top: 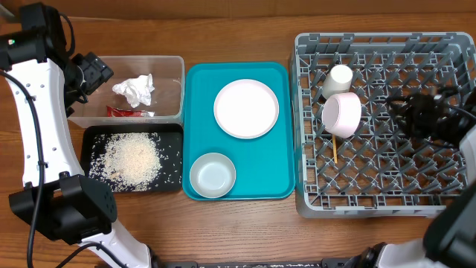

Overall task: Sort waste into correct bins and load items into the dishwasher
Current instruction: 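Release the pink bowl and move the right gripper to the small white bowl, then lower the right gripper and grasp the small white bowl rim, then lift the small white bowl off the teal tray, then carry the small white bowl over the dish rack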

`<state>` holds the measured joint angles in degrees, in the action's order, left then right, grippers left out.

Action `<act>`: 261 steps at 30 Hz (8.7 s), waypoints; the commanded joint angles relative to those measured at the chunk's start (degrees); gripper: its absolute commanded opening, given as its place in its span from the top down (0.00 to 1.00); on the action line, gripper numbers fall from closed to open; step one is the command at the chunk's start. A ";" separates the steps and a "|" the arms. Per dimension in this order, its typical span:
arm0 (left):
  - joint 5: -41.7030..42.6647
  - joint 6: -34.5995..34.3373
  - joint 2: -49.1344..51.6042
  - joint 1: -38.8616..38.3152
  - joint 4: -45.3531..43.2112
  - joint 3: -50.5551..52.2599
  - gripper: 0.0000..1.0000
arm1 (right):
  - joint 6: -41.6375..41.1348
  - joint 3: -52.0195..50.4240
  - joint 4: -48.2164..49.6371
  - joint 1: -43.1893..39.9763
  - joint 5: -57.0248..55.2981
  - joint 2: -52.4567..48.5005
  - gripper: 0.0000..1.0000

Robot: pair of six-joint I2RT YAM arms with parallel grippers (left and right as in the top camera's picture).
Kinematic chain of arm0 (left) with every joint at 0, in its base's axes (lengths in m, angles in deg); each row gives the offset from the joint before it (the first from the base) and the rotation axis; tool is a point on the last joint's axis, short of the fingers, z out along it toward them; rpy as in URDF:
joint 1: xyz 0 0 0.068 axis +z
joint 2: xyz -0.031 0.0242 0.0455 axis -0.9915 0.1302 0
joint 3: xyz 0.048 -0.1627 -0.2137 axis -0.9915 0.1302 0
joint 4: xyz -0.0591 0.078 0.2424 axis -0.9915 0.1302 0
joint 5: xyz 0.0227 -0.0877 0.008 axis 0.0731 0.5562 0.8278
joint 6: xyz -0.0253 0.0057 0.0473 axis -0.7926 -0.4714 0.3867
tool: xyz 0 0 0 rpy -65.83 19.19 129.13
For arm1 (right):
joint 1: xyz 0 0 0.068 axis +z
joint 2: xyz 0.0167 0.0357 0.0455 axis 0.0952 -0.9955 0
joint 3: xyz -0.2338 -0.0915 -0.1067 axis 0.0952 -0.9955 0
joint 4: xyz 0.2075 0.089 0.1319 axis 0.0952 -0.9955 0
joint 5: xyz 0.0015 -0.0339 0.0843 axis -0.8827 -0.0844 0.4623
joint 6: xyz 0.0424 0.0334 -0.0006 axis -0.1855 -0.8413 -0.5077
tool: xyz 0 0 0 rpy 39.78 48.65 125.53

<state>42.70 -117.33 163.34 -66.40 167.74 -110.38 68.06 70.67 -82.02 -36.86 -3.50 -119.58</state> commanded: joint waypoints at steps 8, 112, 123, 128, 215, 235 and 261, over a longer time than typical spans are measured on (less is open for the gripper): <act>-0.76 0.70 -0.22 -0.39 -0.07 -0.28 0.00 | 3.74 3.02 -9.11 17.77 -29.42 24.28 0.96; -0.76 0.70 -0.22 -0.39 -0.04 -0.28 0.00 | -1.29 12.61 0.48 93.70 -45.18 -8.83 0.51; -0.76 0.70 -0.22 -0.39 -0.07 -0.28 0.00 | -1.29 12.61 1.95 93.70 -45.38 -13.62 0.51; -0.76 0.70 -0.22 -0.39 -0.07 -0.28 0.00 | -1.31 12.61 2.12 93.70 -45.38 -15.50 0.51; -0.76 0.70 -0.22 -0.39 -0.07 -0.28 0.00 | -12.68 14.38 -12.37 86.93 -57.96 -14.43 0.87; -0.76 0.70 -0.22 -0.39 -0.04 -0.28 0.00 | -10.69 17.68 -17.66 86.75 -55.32 -11.98 0.96; -0.76 0.70 -0.22 -0.39 -0.07 -0.28 0.00 | 2.93 21.22 -24.00 52.87 -1.44 23.69 0.96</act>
<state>42.68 -117.33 163.36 -66.40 167.74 -110.38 66.71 91.41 -106.22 20.73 -20.66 -98.09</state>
